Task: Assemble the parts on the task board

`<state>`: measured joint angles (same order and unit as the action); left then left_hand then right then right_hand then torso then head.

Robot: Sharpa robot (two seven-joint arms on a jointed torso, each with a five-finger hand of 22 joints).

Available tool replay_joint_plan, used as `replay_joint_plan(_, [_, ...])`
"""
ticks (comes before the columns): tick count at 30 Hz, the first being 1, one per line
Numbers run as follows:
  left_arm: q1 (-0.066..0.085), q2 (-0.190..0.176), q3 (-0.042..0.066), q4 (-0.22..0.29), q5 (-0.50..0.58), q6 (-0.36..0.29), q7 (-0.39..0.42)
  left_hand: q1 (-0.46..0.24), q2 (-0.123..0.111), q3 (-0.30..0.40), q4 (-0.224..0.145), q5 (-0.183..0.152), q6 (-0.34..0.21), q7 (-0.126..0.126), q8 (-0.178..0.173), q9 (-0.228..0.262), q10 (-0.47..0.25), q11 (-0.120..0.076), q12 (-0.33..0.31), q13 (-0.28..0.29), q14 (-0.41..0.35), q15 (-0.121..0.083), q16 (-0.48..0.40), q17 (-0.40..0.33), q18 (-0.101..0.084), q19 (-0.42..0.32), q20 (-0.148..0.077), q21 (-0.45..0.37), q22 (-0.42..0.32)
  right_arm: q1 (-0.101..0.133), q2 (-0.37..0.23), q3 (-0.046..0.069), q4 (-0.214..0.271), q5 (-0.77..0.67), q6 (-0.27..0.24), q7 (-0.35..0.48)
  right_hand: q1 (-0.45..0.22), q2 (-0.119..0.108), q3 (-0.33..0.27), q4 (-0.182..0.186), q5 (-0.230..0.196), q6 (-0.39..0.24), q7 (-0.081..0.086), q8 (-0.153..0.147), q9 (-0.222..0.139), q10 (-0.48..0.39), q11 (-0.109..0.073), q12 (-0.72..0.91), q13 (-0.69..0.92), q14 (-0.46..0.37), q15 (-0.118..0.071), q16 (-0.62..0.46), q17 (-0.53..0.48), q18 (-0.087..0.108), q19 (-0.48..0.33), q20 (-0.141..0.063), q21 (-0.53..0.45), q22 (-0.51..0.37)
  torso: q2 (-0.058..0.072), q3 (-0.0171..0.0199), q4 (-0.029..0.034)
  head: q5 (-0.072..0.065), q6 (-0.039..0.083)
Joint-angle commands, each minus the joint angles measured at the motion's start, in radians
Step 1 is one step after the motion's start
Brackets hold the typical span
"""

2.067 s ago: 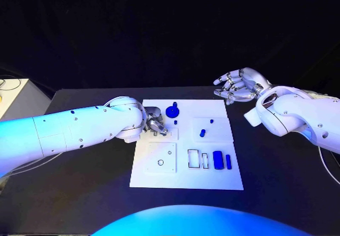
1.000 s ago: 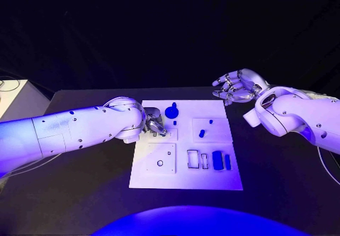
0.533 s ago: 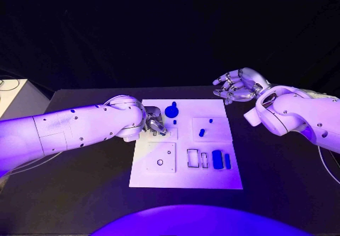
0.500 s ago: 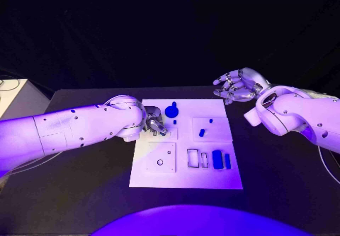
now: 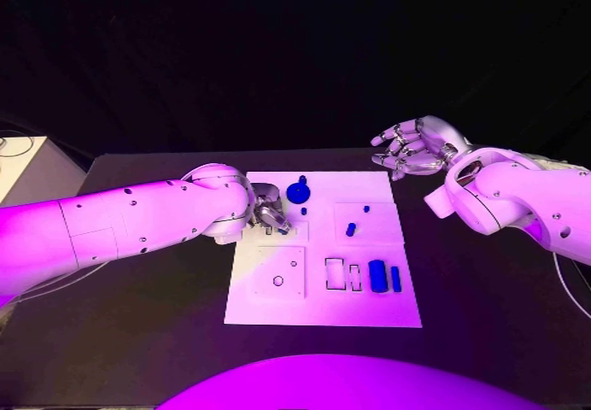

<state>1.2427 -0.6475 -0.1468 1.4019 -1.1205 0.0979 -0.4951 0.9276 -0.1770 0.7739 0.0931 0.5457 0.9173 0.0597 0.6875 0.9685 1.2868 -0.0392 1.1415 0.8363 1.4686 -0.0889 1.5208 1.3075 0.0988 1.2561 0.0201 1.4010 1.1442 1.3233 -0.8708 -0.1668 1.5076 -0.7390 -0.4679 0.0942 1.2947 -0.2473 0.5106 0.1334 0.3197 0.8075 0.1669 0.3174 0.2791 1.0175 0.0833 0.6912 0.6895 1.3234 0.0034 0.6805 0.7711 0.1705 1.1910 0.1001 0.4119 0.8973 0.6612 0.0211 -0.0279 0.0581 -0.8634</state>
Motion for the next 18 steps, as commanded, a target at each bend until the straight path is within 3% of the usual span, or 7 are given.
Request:
replay_joint_plan(1, [-0.012,0.002,-0.011,-0.001,-0.015,0.054,-0.009,0.01,0.022,0.196,-0.202,-0.004,0.022,-0.026,0.007,0.001,0.007,0.0,0.005,0.005,0.079,-0.004,0.004,0.171,-0.005,0.007,-0.003,0.002,0.001,0.0,-0.001,0.001,0.002,0.004,-0.007,0.007,0.005,0.003,0.0,-0.005,0.005,-0.002,0.007,0.003,0.001,-0.007,0.001,-0.005,-0.001,-0.005,0.001,-0.004,0.002,0.01,0.004,0.006,-0.006,-0.002,0.0,0.0002,0.0006,0.0,-0.001])
replay_joint_plan(18, [-0.012,0.0,-0.012,0.0,-0.044,0.054,-0.013,0.017,0.023,0.187,-0.208,0.004,0.041,-0.035,0.013,-0.001,0.035,-0.009,0.027,0.032,0.085,-0.01,0.016,0.193,-0.009,0.027,-0.005,0.01,0.023,-0.001,-0.001,0.0,-0.001,0.005,-0.004,0.005,0.002,0.003,-0.001,-0.005,0.006,-0.005,0.008,0.003,0.0,-0.011,0.003,-0.006,-0.004,-0.007,0.003,-0.011,0.003,0.01,0.002,0.007,-0.011,-0.005,-0.001,0.0,0.0007,0.003,-0.002])
